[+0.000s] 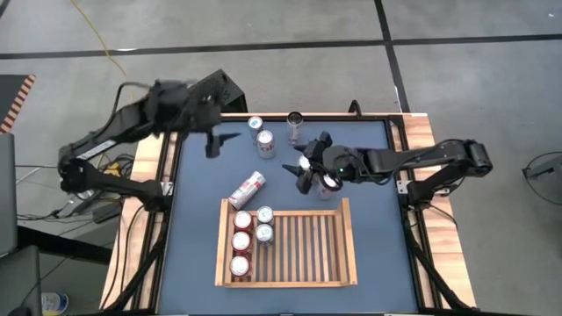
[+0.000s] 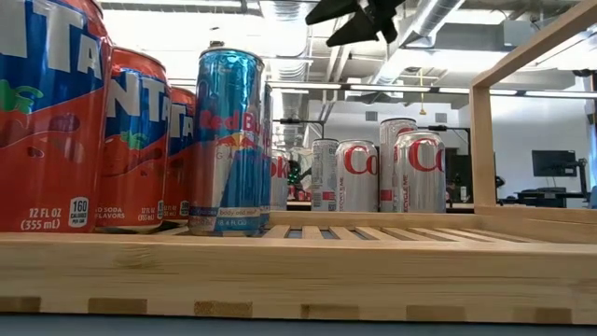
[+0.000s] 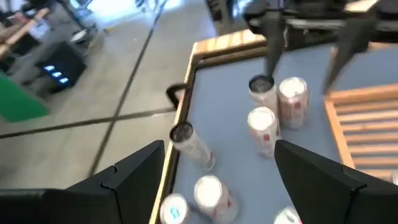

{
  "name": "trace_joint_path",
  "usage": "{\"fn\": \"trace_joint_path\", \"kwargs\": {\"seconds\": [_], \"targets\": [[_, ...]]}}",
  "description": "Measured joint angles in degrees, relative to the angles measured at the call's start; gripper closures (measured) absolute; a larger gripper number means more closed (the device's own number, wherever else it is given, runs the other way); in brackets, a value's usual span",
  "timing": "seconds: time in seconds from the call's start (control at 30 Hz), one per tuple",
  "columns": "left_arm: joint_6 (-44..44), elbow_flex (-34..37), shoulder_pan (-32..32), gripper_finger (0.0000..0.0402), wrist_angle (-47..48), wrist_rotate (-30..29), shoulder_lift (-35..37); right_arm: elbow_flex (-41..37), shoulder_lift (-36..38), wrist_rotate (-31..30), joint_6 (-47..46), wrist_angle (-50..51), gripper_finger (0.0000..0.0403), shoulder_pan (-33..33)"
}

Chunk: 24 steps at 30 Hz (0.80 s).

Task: Place canned beverage on shelf
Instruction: Put the blue soda can on the shelf aligned with the other blue soda can

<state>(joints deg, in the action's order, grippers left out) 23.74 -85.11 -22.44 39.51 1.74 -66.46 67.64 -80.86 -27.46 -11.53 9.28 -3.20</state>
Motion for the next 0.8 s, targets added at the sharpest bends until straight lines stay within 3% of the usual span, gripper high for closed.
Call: {"fn": "trace_joint_path", "kwargs": {"seconds": [0.1, 0.2, 0.47, 0.8], "targets": [[0.8, 0.0, -8.8, 0.0109, -0.6, 10.2, -3.3, 0.0, 0.0, -0.4, 0.0, 3.0, 0.0112, -1.0], [3.1, 0.0, -13.9, 0.0109, -1.0, 15.6, -7.3, 0.0, 0.0, -1.0, 0.0, 4.9, 0.0112, -1.3], [10.2, 0.0, -21.1, 0.0109, -2.5, 20.6, -18.6, 0.0, 0.0, -1.1, -0.2, 5.3, 0.0112, -1.2], [12.7, 0.0, -24.1, 0.0109, -4.7, 21.4, -26.9, 0.0, 0.0, -1.1, -0.6, 5.5, 0.0112, -2.6]]}}
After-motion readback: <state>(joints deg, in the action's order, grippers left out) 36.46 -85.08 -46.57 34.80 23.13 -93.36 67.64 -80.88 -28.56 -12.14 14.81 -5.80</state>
